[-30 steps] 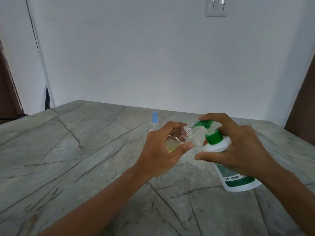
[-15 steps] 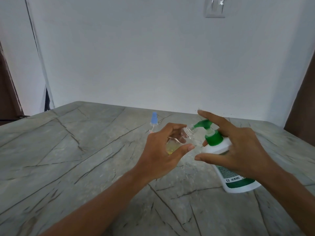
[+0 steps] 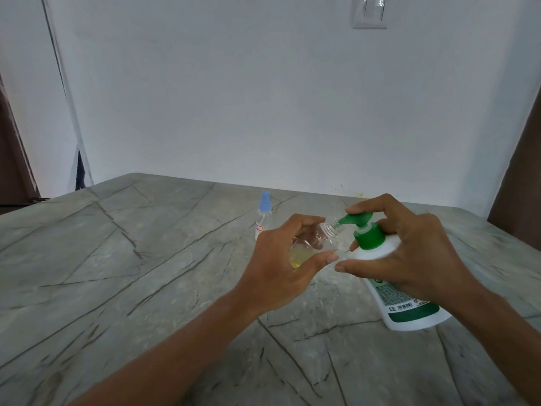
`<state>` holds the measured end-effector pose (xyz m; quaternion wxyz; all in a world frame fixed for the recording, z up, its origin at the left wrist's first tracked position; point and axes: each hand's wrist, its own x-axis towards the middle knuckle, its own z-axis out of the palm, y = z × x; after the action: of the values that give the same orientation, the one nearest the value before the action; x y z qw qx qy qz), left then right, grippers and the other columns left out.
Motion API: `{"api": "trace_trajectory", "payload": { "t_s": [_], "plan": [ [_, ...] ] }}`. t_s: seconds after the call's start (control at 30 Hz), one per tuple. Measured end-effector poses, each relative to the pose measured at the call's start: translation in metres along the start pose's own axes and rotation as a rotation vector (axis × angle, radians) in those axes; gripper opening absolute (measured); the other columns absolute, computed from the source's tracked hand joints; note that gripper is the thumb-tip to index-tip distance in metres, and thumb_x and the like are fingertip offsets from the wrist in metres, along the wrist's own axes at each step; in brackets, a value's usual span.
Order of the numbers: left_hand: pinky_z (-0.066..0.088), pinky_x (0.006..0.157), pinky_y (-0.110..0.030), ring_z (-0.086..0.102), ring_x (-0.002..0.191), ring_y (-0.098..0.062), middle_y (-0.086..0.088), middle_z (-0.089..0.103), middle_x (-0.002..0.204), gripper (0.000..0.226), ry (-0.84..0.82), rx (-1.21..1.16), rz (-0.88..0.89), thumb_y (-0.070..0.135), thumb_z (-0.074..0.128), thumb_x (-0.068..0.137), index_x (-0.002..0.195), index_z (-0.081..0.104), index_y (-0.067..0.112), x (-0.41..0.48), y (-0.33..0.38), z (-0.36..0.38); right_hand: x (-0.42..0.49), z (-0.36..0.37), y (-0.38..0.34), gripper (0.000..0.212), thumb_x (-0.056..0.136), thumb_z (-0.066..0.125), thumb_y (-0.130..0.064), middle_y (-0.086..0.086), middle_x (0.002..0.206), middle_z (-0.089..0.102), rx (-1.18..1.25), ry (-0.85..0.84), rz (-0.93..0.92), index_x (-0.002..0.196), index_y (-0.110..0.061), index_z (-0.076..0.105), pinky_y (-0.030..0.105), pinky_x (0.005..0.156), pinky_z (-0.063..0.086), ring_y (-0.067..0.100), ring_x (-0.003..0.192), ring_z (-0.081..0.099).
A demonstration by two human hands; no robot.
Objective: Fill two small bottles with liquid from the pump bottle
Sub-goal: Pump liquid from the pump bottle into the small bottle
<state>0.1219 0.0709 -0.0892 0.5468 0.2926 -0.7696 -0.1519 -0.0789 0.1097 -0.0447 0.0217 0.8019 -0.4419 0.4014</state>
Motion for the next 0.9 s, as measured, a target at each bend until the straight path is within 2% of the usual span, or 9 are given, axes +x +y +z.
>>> {"api": "trace_trajectory", "payload": {
  "t_s": [0.1, 0.23, 0.47, 0.6, 0.77, 0.9],
  "plan": [
    [0.054, 0.081, -0.017, 0.067, 0.091, -0.001, 0.008, 0.071, 0.100, 0.049, 0.010, -0.013, -0.004, 0.034, 0.076, 0.078, 0.120, 0.061, 0.012, 0.0002, -0.0001, 0.0002, -0.0001, 0.0012, 0.0014, 0.073, 0.052, 0.084, -0.055, -0.023, 0.082, 0.070, 0.002, -0.003, -0.007, 0.116, -0.050, 0.048, 0.001, 0.059, 0.045, -0.009, 0.074, 0.066],
    [0.050, 0.080, -0.010, 0.065, 0.092, 0.003, 0.011, 0.070, 0.103, 0.050, 0.020, -0.024, -0.015, 0.038, 0.072, 0.078, 0.120, 0.060, 0.015, 0.0015, 0.0016, -0.0011, 0.0003, 0.0026, 0.0011, 0.087, 0.054, 0.081, -0.060, -0.027, 0.090, 0.067, -0.019, -0.039, -0.012, 0.129, -0.054, 0.036, -0.001, 0.066, 0.045, -0.010, 0.084, 0.064],
    [0.049, 0.079, -0.008, 0.064, 0.093, 0.005, 0.017, 0.067, 0.103, 0.051, 0.011, -0.032, -0.027, 0.041, 0.071, 0.077, 0.121, 0.059, 0.017, 0.0030, 0.0031, -0.0008, 0.0009, 0.0023, 0.0022, 0.080, 0.053, 0.080, -0.060, -0.027, 0.083, 0.067, -0.007, -0.026, -0.004, 0.122, -0.051, 0.040, -0.002, 0.065, 0.043, -0.012, 0.081, 0.063],
    [0.049, 0.079, -0.008, 0.065, 0.093, 0.004, 0.012, 0.069, 0.103, 0.049, 0.014, -0.028, -0.027, 0.037, 0.074, 0.078, 0.120, 0.059, 0.016, 0.0027, 0.0025, -0.0011, 0.0007, 0.0010, -0.0004, 0.078, 0.048, 0.083, -0.057, -0.033, 0.079, 0.062, -0.012, -0.007, 0.019, 0.114, -0.058, 0.041, -0.002, 0.059, 0.043, -0.016, 0.078, 0.062],
    [0.051, 0.081, -0.012, 0.066, 0.092, 0.000, 0.008, 0.070, 0.100, 0.048, -0.001, -0.018, -0.026, 0.032, 0.077, 0.078, 0.119, 0.061, 0.012, 0.0004, 0.0014, 0.0003, 0.0009, -0.0004, -0.0016, 0.067, 0.046, 0.085, -0.051, -0.033, 0.077, 0.060, 0.023, 0.013, 0.014, 0.103, -0.050, 0.049, -0.001, 0.054, 0.043, -0.017, 0.071, 0.063],
    [0.052, 0.083, -0.016, 0.066, 0.093, -0.001, 0.009, 0.071, 0.101, 0.048, -0.007, -0.019, -0.028, 0.031, 0.077, 0.078, 0.119, 0.061, 0.012, 0.0006, 0.0015, 0.0008, 0.0015, 0.0002, -0.0007, 0.068, 0.049, 0.083, -0.055, -0.029, 0.081, 0.064, 0.031, 0.015, 0.006, 0.106, -0.052, 0.048, 0.001, 0.055, 0.045, -0.013, 0.073, 0.065]
  ]
}}
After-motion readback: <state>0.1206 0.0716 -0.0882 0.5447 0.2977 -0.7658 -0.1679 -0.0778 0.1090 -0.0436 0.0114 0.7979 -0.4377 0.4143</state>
